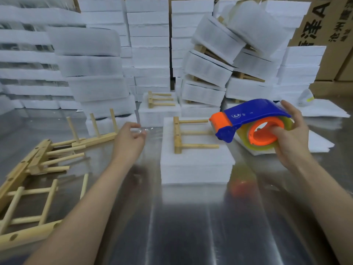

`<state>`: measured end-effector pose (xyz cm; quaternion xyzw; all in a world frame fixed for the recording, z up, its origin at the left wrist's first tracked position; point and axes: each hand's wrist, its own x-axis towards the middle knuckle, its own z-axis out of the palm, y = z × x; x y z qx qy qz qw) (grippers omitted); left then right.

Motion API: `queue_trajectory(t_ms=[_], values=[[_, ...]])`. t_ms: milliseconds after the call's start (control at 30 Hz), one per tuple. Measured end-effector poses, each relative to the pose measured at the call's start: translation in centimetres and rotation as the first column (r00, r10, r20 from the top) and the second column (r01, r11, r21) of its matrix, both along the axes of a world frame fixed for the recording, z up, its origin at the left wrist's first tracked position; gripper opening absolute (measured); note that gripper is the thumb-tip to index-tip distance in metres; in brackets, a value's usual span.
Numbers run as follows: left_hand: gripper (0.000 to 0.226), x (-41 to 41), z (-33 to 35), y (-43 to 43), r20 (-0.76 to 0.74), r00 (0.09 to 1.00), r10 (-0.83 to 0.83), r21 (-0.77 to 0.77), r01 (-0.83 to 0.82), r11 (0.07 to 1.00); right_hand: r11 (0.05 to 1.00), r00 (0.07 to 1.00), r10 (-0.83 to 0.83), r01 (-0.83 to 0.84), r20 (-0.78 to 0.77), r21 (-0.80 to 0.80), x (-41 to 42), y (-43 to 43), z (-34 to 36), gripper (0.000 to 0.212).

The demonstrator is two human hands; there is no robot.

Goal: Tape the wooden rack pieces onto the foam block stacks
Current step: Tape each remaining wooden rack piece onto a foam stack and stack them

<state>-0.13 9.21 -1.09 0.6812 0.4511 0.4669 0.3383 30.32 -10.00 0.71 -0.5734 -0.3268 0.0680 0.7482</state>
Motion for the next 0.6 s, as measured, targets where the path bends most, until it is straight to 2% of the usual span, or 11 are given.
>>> queue_trajectory(t_ms=[133, 267, 367, 467, 533, 567, 600], values=[[0.021, 1.1, -1.8, -0.8, -0.224, 0.974, 0.015, 0.071, 0.001, 0.997, 1.000, 1.000, 0.006, -0.006, -0.017, -0.017, 0.4, 0.1, -1.0, 0.074], [0.029, 1.8, -2.5, -2.0, -0.354, 0.935, -0.031, 0.078, 0.063, 0.995, 1.000, 0.999, 0.017, -0.017, -0.029, -0.020, 0.4, 0.1, -1.0, 0.075], [0.037, 2.1, -2.7, -2.9, -0.535, 0.844, -0.039, 0.134, 0.130, 0.982, 0.999, 0.999, 0.019, -0.019, -0.026, -0.030, 0.3, 0.0, -1.0, 0.074], [0.044, 1.7, -2.6, -3.1, -0.700, 0.710, 0.076, 0.244, 0.139, 0.960, 0.999, 1.000, 0.018, -0.019, -0.022, -0.040, 0.2, -0.1, -1.0, 0.072], [0.043, 1.4, -2.5, -3.0, -0.750, 0.660, 0.055, 0.222, 0.173, 0.960, 0.999, 1.000, 0.012, -0.013, -0.020, -0.046, 0.2, -0.1, -1.1, 0.072], [0.042, 1.3, -2.1, -2.9, -0.729, 0.684, 0.005, 0.174, 0.178, 0.969, 0.999, 1.000, 0.009, -0.010, -0.019, -0.049, 0.2, -0.1, -1.1, 0.072], [0.040, 1.2, -1.6, -2.8, -0.658, 0.752, -0.038, 0.122, 0.157, 0.980, 0.999, 1.000, 0.009, -0.010, -0.020, -0.052, 0.3, -0.1, -1.1, 0.072]])
